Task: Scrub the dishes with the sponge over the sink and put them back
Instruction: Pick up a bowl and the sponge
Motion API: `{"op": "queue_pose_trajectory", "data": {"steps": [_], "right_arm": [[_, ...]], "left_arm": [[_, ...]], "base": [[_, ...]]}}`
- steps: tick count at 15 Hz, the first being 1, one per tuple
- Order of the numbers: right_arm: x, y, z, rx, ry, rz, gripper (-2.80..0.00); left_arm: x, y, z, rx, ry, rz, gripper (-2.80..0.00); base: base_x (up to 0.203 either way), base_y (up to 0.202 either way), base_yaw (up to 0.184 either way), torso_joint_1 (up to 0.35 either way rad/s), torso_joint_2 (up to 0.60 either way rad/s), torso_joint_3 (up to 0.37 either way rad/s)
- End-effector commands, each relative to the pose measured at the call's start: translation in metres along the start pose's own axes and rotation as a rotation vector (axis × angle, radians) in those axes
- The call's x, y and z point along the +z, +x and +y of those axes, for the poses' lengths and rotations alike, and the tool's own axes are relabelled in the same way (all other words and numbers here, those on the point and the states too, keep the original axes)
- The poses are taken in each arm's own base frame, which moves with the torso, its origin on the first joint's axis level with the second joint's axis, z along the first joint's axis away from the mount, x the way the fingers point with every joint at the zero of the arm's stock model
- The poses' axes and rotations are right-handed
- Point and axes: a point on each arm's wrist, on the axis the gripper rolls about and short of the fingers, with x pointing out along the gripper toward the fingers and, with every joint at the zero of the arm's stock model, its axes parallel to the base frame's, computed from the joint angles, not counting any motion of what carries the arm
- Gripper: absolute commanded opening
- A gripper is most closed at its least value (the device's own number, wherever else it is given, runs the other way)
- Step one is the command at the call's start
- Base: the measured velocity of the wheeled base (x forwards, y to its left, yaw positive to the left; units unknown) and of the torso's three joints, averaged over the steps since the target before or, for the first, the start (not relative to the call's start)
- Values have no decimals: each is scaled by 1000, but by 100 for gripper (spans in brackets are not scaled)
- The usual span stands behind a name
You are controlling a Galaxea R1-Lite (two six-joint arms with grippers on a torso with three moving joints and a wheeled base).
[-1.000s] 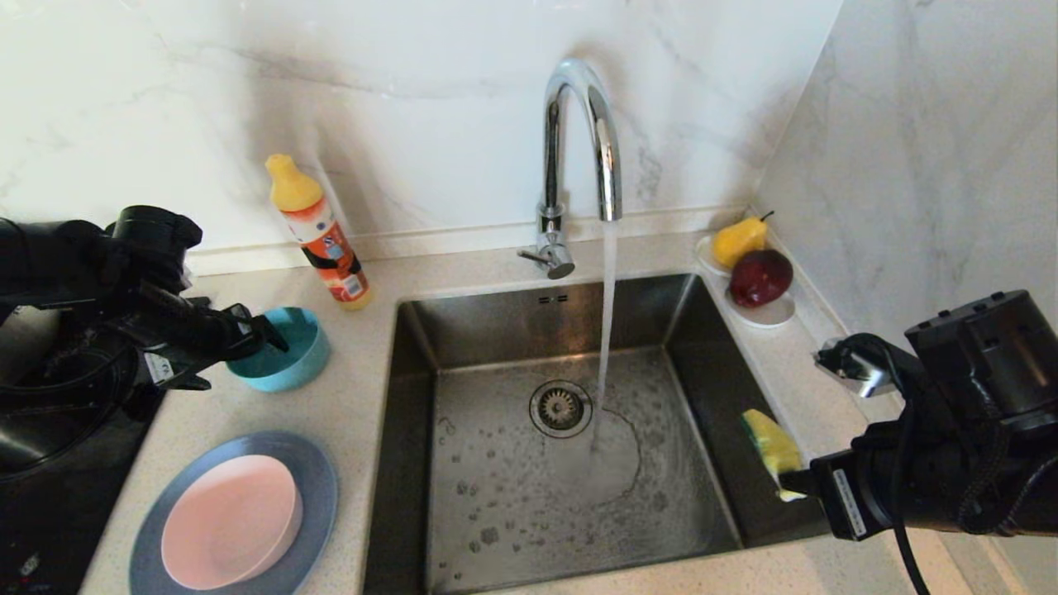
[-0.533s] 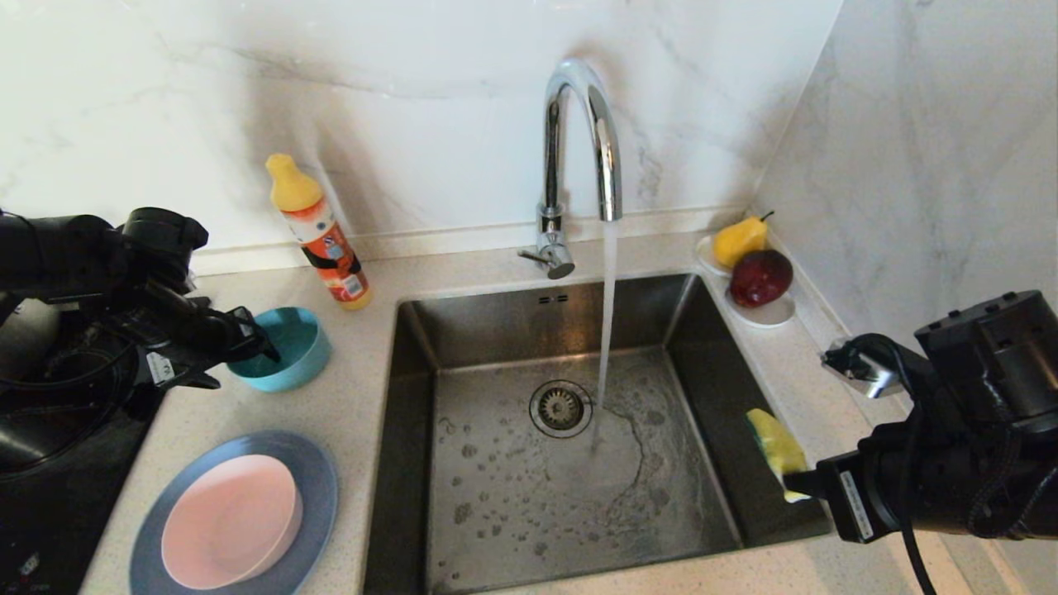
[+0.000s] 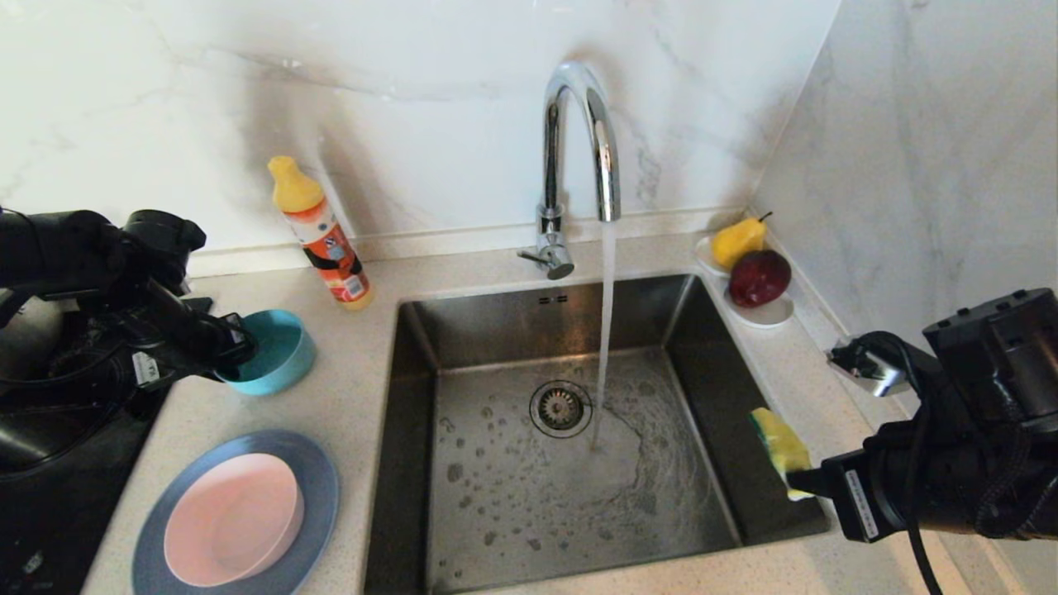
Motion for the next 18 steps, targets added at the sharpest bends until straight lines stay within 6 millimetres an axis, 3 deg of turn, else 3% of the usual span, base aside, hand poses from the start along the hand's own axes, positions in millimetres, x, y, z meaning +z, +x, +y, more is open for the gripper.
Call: {"op": "queue_pose_trajectory", "data": {"steps": [1, 6, 10, 13, 15, 16, 18], "right_arm": [[0, -1, 0, 1, 1, -4, -280], [0, 0, 3, 10, -7, 1, -280], [0, -1, 4, 13, -10, -3, -280], [-1, -2, 4, 14, -7, -2, -280], [-2, -5, 4, 16, -7, -12, -280], [-2, -6, 4, 17, -6, -16, -280], [-2, -8, 4, 18, -6, -19, -280]], "left_arm": [[8, -2, 10, 12, -35, -18, -280], [25, -39, 26, -9, -89, -130, -280], [27, -114, 33, -68, -121, -306, -280], [10, -182, 39, -124, -127, -439, -280], [-15, -232, 41, -217, -104, -494, -280], [-30, -251, 34, -282, -64, -486, -280], [-61, -268, 6, -409, 65, -402, -280]], "base": [[0, 0, 0, 0, 0, 0], [0, 0, 0, 0, 0, 0], [0, 0, 0, 0, 0, 0], [0, 0, 0, 0, 0, 0], [0, 0, 0, 0, 0, 0], [0, 0, 0, 0, 0, 0], [0, 0, 0, 0, 0, 0]]}}
